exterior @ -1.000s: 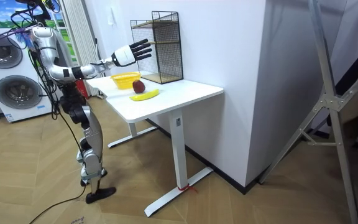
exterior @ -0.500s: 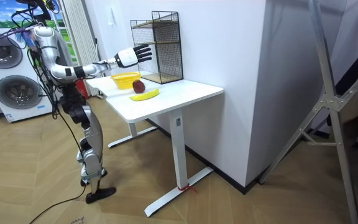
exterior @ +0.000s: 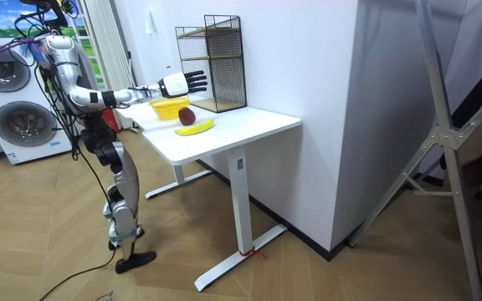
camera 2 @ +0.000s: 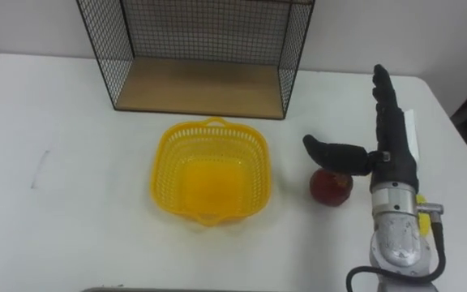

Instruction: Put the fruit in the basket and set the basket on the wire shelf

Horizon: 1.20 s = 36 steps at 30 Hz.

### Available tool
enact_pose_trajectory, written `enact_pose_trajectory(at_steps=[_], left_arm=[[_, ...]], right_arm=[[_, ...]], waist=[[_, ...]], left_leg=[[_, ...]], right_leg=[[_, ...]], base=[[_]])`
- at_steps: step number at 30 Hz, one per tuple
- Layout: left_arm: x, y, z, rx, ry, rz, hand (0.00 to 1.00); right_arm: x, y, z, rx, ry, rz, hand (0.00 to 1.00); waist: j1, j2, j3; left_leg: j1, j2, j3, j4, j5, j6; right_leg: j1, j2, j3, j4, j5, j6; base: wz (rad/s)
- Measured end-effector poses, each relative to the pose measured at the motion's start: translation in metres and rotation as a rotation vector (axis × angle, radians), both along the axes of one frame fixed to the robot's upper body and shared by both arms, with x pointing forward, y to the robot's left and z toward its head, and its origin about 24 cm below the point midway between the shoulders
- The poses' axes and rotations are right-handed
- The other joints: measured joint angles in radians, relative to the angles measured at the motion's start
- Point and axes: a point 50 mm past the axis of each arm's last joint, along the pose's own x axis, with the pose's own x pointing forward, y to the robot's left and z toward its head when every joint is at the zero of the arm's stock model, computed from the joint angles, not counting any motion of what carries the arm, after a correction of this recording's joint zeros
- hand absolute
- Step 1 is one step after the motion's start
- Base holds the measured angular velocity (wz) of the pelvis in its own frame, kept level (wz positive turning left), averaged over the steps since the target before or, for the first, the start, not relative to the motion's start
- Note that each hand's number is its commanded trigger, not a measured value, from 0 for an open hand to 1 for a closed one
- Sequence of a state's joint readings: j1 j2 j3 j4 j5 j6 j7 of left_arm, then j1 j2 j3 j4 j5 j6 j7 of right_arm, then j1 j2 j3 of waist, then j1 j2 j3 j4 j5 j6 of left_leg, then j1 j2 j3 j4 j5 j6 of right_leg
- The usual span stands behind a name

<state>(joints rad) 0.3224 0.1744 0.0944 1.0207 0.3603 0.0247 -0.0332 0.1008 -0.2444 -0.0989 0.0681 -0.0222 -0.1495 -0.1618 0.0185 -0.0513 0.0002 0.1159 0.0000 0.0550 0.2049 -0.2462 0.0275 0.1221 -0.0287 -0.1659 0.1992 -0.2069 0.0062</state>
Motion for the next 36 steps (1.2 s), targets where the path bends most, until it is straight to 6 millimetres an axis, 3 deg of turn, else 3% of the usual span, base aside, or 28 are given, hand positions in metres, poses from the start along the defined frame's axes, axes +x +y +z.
enact_pose_trajectory(at_steps=[6, 24, 36], left_arm=[[-0.002, -0.001, -0.001, -0.014, 0.023, -0.003, 0.00], [0.006, -0.004, -0.002, -0.022, 0.012, -0.026, 0.00], [0.004, -0.004, -0.001, -0.016, 0.013, -0.024, 0.00]], right_arm=[[-0.003, -0.003, -0.019, -0.059, 0.108, -0.004, 0.00], [-0.007, 0.013, -0.031, -0.045, 0.168, 0.093, 0.00], [-0.013, 0.010, -0.048, -0.038, 0.250, 0.090, 0.00]], waist=[[0.000, 0.000, -0.0007], [-0.010, 0.022, -0.0006], [-0.009, 0.024, -0.0011]], left_leg=[[0.000, -0.002, -0.002, 0.003, 0.000, 0.000], [0.001, 0.000, 0.000, 0.002, 0.000, 0.000], [0.000, -0.001, -0.003, 0.000, 0.000, 0.000]], right_leg=[[0.000, -0.002, 0.000, 0.001, 0.000, 0.000], [0.002, -0.001, -0.002, 0.001, 0.000, 0.000], [-0.001, -0.001, 0.000, 0.001, 0.000, 0.000]], base=[[0.00], [0.00], [0.00]])
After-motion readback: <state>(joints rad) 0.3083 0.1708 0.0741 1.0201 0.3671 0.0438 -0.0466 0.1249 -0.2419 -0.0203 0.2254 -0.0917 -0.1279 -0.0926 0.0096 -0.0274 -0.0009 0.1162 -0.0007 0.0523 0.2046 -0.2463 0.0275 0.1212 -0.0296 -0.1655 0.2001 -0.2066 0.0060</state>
